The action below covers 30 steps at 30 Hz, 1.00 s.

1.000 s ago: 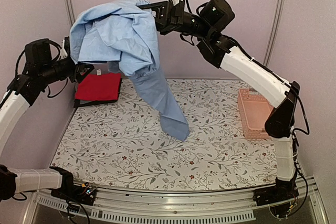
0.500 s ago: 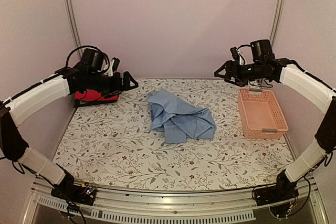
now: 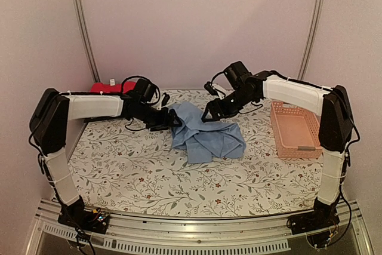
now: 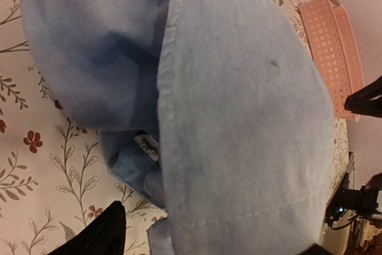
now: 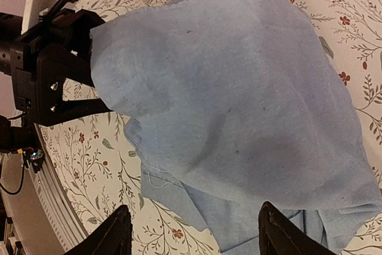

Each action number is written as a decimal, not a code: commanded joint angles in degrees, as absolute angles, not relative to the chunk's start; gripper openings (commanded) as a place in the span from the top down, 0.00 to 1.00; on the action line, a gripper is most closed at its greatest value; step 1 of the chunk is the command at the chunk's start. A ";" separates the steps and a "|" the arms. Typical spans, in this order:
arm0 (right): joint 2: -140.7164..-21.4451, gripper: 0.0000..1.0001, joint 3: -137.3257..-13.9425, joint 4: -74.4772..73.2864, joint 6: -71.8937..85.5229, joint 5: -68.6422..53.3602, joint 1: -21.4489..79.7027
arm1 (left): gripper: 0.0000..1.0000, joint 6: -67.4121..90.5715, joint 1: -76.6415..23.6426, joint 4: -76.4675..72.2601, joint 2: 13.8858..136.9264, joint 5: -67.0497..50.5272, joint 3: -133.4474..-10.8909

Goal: Fold and stack the mixed laundry pile
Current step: Adjust the crumpled shirt at the center of the board.

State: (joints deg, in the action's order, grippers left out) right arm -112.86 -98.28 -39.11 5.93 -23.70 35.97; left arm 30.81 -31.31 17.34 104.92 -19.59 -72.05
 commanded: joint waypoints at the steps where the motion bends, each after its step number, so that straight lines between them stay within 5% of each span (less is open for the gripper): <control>1: -112.63 0.29 -98.29 -38.66 4.13 -22.73 35.86 | 0.34 30.26 -31.16 12.69 112.64 -25.58 -79.83; 4: -110.24 0.28 -95.29 -37.38 4.06 -22.33 34.89 | 0.66 27.19 -32.20 13.31 114.45 -26.41 -87.18; 9: -104.20 0.27 -86.79 -31.92 10.62 -27.38 25.76 | 1.00 22.45 -34.20 17.54 117.46 -29.11 -99.28; 20: -99.53 0.25 -78.74 -24.56 7.31 -29.86 32.00 | 1.00 34.44 -30.12 15.35 126.98 -32.89 -113.86; 30: -110.33 0.16 -87.26 -24.02 -2.61 -17.34 41.38 | 1.00 39.68 -26.88 14.71 136.93 -36.49 -120.43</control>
State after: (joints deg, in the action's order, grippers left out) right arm -104.47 -82.50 -24.16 4.38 -24.51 39.22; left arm 37.30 -27.55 15.27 135.83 -34.76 -117.84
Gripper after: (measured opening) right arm 0.818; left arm 0.005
